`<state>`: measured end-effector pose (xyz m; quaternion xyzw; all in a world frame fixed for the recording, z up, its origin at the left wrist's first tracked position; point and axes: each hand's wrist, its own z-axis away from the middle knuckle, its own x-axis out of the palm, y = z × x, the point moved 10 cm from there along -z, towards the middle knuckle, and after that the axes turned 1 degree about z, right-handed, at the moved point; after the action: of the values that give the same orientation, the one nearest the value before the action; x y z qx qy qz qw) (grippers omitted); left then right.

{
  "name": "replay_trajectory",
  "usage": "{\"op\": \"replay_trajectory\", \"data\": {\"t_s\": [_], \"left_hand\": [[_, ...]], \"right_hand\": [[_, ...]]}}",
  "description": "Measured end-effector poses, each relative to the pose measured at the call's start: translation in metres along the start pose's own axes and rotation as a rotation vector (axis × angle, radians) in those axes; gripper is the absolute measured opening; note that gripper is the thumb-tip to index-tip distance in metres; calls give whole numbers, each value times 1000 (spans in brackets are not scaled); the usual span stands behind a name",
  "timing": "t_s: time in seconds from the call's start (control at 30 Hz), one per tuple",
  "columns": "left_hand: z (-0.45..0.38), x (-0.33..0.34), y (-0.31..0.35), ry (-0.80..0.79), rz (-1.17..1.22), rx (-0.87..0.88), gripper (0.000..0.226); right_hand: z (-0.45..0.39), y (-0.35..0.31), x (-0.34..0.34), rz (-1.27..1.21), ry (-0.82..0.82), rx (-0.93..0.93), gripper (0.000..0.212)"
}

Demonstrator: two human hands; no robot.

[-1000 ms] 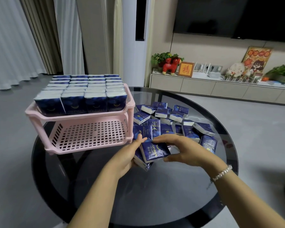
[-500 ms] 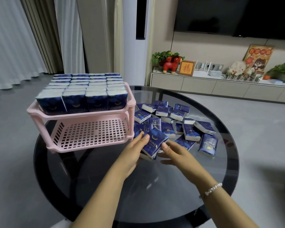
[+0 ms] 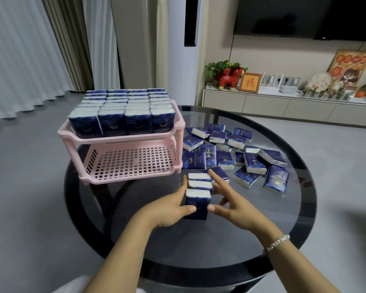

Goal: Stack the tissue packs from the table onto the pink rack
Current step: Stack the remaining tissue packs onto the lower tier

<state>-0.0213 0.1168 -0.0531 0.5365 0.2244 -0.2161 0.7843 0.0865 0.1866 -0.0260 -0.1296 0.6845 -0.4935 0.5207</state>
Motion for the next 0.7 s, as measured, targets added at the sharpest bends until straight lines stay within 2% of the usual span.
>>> {"op": "replay_trajectory", "data": {"t_s": [0.2, 0.43, 0.6, 0.7], "left_hand": [[1, 3, 3, 55, 53, 25, 84], [12, -28, 13, 245, 222, 122, 102], [20, -57, -11, 336, 294, 110, 77], [24, -80, -28, 442, 321, 89, 76]], "right_hand": [[0, -5, 2, -48, -15, 2, 72], [-15, -14, 6, -182, 5, -48, 63], [-38, -34, 26, -199, -42, -162, 67], [-55, -42, 29, -259, 27, -177, 63]]}}
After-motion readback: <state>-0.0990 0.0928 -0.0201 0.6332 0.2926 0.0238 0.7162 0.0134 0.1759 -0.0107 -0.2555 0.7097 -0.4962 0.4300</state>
